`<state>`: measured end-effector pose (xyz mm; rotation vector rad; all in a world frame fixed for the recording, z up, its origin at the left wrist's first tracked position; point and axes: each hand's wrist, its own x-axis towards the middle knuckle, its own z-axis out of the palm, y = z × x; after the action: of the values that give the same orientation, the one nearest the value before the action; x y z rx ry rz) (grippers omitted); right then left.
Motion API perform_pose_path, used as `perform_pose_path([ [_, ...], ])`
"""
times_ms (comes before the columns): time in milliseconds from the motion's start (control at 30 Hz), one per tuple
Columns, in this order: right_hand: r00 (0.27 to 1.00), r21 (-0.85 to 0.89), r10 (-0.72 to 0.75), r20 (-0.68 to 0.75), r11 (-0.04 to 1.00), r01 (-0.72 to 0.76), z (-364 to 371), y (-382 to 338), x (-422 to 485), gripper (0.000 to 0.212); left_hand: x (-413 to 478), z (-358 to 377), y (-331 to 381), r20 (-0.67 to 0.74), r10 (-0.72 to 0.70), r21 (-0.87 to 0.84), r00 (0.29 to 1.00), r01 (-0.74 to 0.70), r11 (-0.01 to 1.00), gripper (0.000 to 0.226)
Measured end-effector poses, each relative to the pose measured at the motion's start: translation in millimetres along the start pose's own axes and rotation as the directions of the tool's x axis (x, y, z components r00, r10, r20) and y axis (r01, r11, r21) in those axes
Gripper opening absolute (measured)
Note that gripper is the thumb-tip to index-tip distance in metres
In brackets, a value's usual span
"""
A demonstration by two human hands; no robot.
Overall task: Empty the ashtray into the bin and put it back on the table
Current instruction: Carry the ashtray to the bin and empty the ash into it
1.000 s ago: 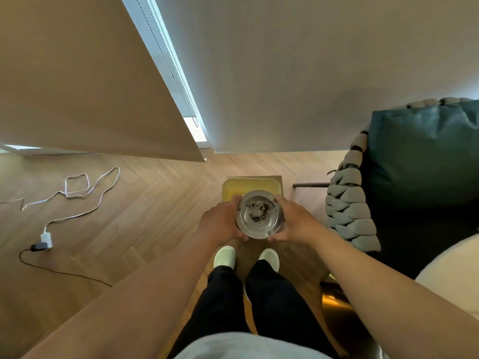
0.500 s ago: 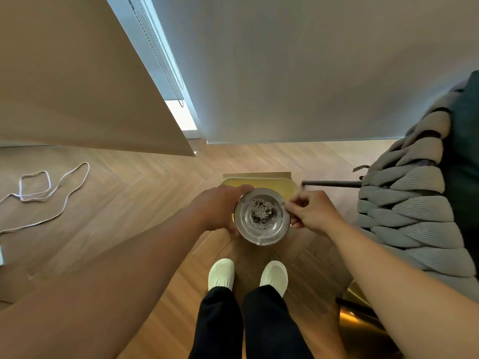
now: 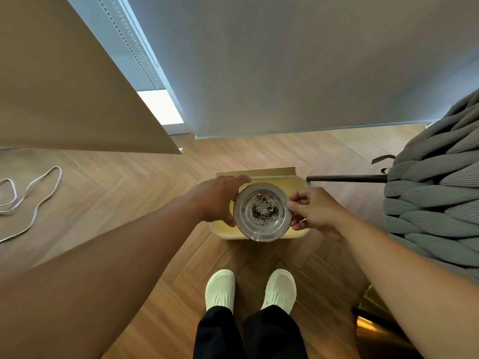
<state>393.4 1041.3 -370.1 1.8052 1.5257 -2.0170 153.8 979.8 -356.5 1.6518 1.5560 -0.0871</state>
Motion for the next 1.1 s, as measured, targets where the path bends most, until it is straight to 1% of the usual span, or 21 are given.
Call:
perform_pose_path([
  [67, 1.000, 0.011, -0.001, -0.017, 1.000, 0.001, -1, 5, 6, 0.009, 4, 6, -5, -0.029, -0.018, -0.040, 0.999, 0.016, 0.999, 0.105],
  [133, 0.999, 0.022, -0.003, -0.038, 1.000, 0.004, -1, 9, 11, 0.008, 5, 13, -10, -0.064, -0.038, -0.045, 0.997, 0.035, 0.998, 0.103],
  [233, 0.997, 0.038, -0.005, -0.072, 0.999, 0.008, -3, 16, 17, 0.003, 1, 26, -17, -0.178, -0.052, -0.031, 0.983, 0.047, 0.998, 0.096],
  [300, 0.996, 0.032, -0.005, -0.088, 0.999, 0.008, -4, 19, 18, 0.004, -4, 34, -22, -0.276, -0.049, 0.009, 0.960, 0.053, 0.999, 0.095],
  [367, 0.995, 0.018, -0.011, -0.095, 1.000, 0.013, -6, 20, 18, 0.006, -8, 42, -28, -0.320, -0.048, 0.069, 0.946, 0.074, 0.995, 0.103],
  [500, 0.991, -0.037, -0.044, -0.124, 0.999, 0.039, -9, 19, 21, 0.005, -11, 54, -39, -0.265, -0.165, 0.105, 0.950, 0.199, 0.974, 0.139],
  [567, 0.986, -0.075, -0.074, -0.149, 0.995, 0.064, -9, 19, 23, 0.006, -11, 58, -44, -0.228, -0.214, 0.122, 0.950, 0.246, 0.962, 0.150],
  [633, 0.977, -0.116, -0.114, -0.179, 0.989, 0.094, -9, 20, 25, 0.012, -9, 62, -49, -0.195, -0.233, 0.143, 0.953, 0.263, 0.954, 0.157],
  [733, 0.959, -0.179, -0.178, -0.220, 0.974, 0.139, -7, 21, 27, 0.019, -9, 68, -54, -0.164, -0.223, 0.156, 0.961, 0.249, 0.956, 0.161],
  [867, 0.935, -0.253, -0.256, -0.246, 0.948, 0.193, -5, 23, 28, 0.023, -7, 75, -53, -0.201, -0.212, 0.173, 0.956, 0.248, 0.953, 0.161],
  [967, 0.906, -0.323, -0.342, -0.250, 0.911, 0.255, -2, 24, 25, 0.024, -5, 76, -49, -0.212, -0.210, 0.170, 0.954, 0.248, 0.954, 0.160],
  [1033, 0.874, -0.439, -0.437, -0.210, 0.841, 0.315, 1, 24, 21, 0.014, -5, 75, -48, -0.205, -0.211, 0.172, 0.956, 0.247, 0.954, 0.160],
  [1100, 0.823, -0.550, -0.556, -0.118, 0.727, 0.412, 4, 26, 14, 0.009, -6, 73, -48, -0.199, -0.213, 0.173, 0.957, 0.248, 0.953, 0.160],
])
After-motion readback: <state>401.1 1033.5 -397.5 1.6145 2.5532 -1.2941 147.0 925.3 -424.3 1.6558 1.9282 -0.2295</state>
